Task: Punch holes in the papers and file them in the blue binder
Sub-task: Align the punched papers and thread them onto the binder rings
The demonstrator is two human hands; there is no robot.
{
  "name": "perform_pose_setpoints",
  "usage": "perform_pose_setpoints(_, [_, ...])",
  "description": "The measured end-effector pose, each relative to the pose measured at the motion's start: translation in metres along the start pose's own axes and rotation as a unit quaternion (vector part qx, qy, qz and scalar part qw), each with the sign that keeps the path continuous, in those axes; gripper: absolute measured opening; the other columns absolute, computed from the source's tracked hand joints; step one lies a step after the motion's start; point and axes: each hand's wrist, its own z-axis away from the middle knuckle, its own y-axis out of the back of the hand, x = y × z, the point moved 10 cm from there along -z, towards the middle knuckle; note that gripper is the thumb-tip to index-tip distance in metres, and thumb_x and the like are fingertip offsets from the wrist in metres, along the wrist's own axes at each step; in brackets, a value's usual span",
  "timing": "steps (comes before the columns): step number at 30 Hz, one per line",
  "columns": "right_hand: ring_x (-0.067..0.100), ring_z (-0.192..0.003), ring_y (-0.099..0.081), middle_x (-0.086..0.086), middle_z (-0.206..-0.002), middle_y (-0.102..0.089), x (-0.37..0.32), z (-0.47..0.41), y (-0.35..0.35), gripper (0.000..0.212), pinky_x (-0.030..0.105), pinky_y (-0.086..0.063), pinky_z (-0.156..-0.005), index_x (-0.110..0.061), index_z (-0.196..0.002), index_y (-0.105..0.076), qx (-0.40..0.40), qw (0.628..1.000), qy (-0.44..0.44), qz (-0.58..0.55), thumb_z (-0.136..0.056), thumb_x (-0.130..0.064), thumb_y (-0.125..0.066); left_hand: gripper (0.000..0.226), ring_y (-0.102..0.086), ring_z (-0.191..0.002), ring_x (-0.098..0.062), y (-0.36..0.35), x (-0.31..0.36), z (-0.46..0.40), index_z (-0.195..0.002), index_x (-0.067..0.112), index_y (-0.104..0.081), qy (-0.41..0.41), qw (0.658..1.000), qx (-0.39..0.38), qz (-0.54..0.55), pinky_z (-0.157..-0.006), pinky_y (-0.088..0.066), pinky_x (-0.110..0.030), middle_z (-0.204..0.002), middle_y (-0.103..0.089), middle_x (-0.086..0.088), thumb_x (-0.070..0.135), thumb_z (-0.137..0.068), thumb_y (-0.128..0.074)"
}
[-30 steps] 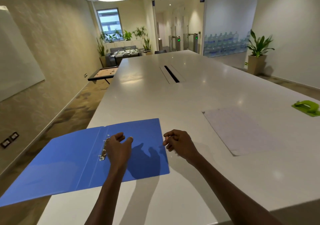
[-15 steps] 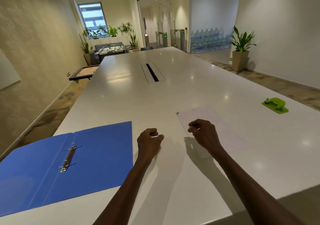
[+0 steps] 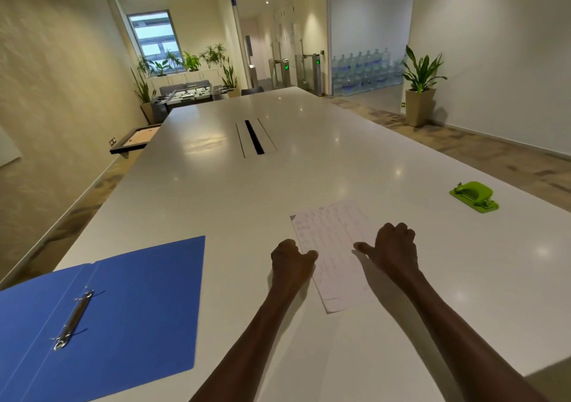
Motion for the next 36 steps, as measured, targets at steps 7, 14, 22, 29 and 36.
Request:
perform_pose_setpoints(7, [0.032,-0.107,-0.044,0.016,-0.115,-0.047,0.002,-0.012,-0.014,0.059,0.034,-0.039,-0.082,-0.008,-0.097,-0.057,-0.041,0.994,0.017,0.104,-0.076,-0.063,-0.063,0.037,-0.064,-0.089,-0.026,-0.02,0.005,-0.004,-0.088,0.007,-0.053,0.027,0.998,0.0,-0.048,-0.068,-0.048,-0.028,-0.084,-0.056,-0.002,0.037,-0.075,-0.071])
perform_pose_setpoints(14, [0.03,-0.101,-0.043,0.017,-0.108,-0.054,0.004,-0.029,-0.027,0.055,0.031,-0.033,-0.074,-0.011,-0.075,-0.048,-0.089,0.989,-0.016,0.12,-0.072,-0.063,-0.067,0.031,-0.061,-0.076,-0.02,-0.031,0.02,-0.016,-0.084,0.008,-0.055,-0.016,0.989,-0.017,-0.145,-0.068,-0.052,-0.028,-0.073,-0.055,0.002,0.031,-0.074,-0.073])
perform_pose_setpoints(22, [0.031,-0.102,-0.046,0.015,-0.109,-0.048,0.014,-0.04,-0.027,0.065,0.032,-0.04,-0.073,-0.012,-0.077,-0.047,-0.148,0.985,-0.068,0.058,-0.055,-0.063,-0.08,0.013,-0.067,-0.092,-0.027,-0.047,0.028,-0.009,-0.087,0.012,-0.057,-0.083,0.963,-0.014,-0.255,-0.072,-0.055,-0.03,-0.101,-0.066,-0.01,0.016,-0.08,-0.068])
perform_pose_setpoints(29, [0.032,-0.102,-0.05,0.013,-0.107,-0.055,0.02,-0.052,-0.034,0.072,0.035,-0.038,-0.071,-0.01,-0.081,-0.043,-0.159,0.986,-0.052,0.022,-0.052,-0.068,-0.077,0.019,-0.066,-0.09,-0.026,-0.05,0.025,-0.01,-0.089,0.007,-0.059,-0.088,0.964,-0.032,-0.25,-0.073,-0.054,-0.027,-0.101,-0.067,-0.011,0.018,-0.077,-0.07])
perform_pose_setpoints(36, [0.035,-0.11,-0.053,0.014,-0.115,-0.053,0.012,-0.056,-0.024,0.078,0.034,-0.04,-0.074,0.004,-0.119,-0.043,-0.118,0.991,-0.056,-0.026,-0.067,-0.042,-0.079,0.022,-0.067,-0.083,-0.024,-0.048,0.028,-0.005,-0.077,0.012,-0.049,-0.112,0.957,-0.03,-0.265,-0.064,-0.051,-0.027,-0.098,-0.067,-0.012,0.018,-0.08,-0.07])
